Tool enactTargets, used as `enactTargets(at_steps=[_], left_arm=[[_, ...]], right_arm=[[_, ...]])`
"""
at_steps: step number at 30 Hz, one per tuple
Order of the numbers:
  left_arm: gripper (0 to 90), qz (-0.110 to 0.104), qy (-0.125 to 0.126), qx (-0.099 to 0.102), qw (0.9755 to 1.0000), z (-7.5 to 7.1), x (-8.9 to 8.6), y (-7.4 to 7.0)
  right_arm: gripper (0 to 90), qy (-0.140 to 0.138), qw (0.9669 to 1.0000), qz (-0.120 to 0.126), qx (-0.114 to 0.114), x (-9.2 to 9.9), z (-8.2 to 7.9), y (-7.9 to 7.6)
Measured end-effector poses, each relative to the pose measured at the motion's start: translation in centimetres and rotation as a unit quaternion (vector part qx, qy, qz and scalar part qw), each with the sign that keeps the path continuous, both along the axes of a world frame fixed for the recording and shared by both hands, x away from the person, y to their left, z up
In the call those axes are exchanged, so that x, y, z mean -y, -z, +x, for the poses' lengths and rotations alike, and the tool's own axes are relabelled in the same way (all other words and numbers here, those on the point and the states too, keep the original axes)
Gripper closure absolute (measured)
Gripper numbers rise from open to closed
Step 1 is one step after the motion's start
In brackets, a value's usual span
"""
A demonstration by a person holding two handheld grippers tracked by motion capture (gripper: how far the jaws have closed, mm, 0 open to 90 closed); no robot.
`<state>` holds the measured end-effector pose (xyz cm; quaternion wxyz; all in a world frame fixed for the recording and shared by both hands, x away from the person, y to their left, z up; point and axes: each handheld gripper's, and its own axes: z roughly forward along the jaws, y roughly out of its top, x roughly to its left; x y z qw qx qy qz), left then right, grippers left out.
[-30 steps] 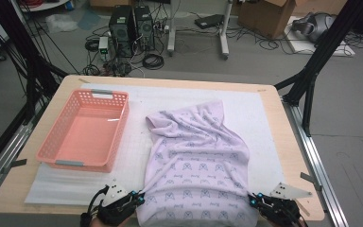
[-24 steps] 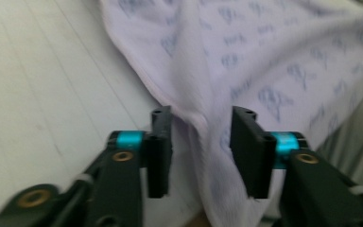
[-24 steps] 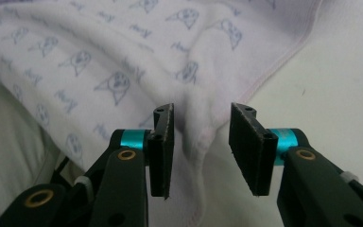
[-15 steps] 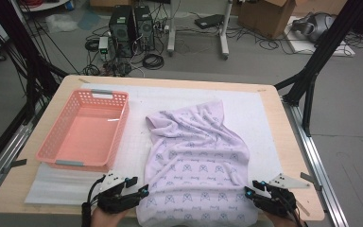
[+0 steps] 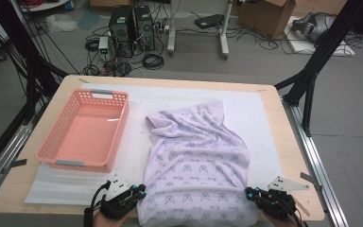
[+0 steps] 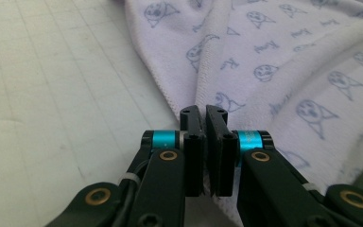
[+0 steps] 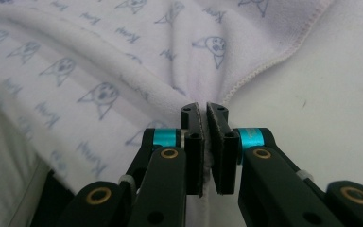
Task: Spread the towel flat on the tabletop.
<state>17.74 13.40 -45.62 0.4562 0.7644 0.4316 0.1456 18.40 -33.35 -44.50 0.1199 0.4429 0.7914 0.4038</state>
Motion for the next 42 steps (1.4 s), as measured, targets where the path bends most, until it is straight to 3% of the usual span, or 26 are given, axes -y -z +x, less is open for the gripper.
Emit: enactTargets(at_steps=[9,13,14,15,16,19,23,26,27,30,32,33,34,38,42], left_arm=[[86.4,-0.011,0.017,-0.007,0.9998,-2.1,-1.5,-0.9],[85.2,-0.022,0.021,-0.006,0.9995,-2.3,-1.7,-1.2],[79.6,-0.028,0.014,-0.007,0.9995,-2.0,-1.8,-1.2],[66.3,-0.039,0.002,-0.011,0.9992,-1.7,-1.8,-1.1],[58.7,-0.056,-0.005,-0.015,0.9983,-1.2,-1.9,-1.1],[49.9,-0.063,-0.019,-0.014,0.9977,0.4,-1.9,-1.2],[46.2,-0.051,-0.028,-0.024,0.998,2.6,-1.3,-0.8],[45.5,-0.032,-0.028,-0.035,0.9985,3.9,-0.4,-0.2],[45.4,-0.023,-0.027,-0.027,0.999,4.1,-0.1,-0.1],[48.0,-0.01,-0.024,-0.023,0.9994,4.3,0.6,-0.1],[64.1,0.024,-0.036,0.002,0.9991,4.2,1.0,0.0],[76.2,0.024,-0.041,0.004,0.9988,4.2,0.8,0.0],[87.8,0.013,-0.039,-0.007,0.9991,4.4,0.6,0.0],[88.2,0.016,-0.038,-0.009,0.9991,3.6,0.7,-0.1],[88.2,0.009,-0.03,-0.007,0.9995,2.1,-0.3,0.0]], right_arm=[[85.7,-0.035,0.9994,0.005,-0.006,0.8,-2.6,-0.8],[84.4,-0.049,0.9986,0.017,-0.009,1.0,-3.2,-1.2],[80.5,-0.049,0.9986,0.019,-0.005,1.0,-3.3,-1.3],[71.8,-0.042,0.9988,0.024,0.004,1.1,-3.2,-1.4],[68.4,-0.029,0.9989,0.037,0.008,1.3,-3.0,-1.5],[61.1,-0.006,0.9976,0.065,0.023,1.8,-1.9,-1.7],[55.2,0.02,0.9983,0.049,0.027,1.5,-0.3,-1.4],[54.7,0.035,0.9991,0.001,0.025,0.8,0.8,-0.7],[55.2,0.033,0.9992,-0.006,0.022,0.6,1.2,-0.4],[60.3,0.026,0.999,-0.03,0.019,-0.2,2.0,0.2],[70.8,0.033,0.998,-0.047,0.026,-0.5,2.2,0.3],[78.1,0.033,0.9982,-0.044,0.024,-0.4,2.3,0.3],[84.9,0.029,0.9988,-0.036,0.019,-0.3,2.5,0.3],[86.7,0.026,0.9991,-0.03,0.016,-0.1,2.3,0.3],[87.0,0.016,0.9994,-0.029,0.012,0.4,1.4,0.2]])
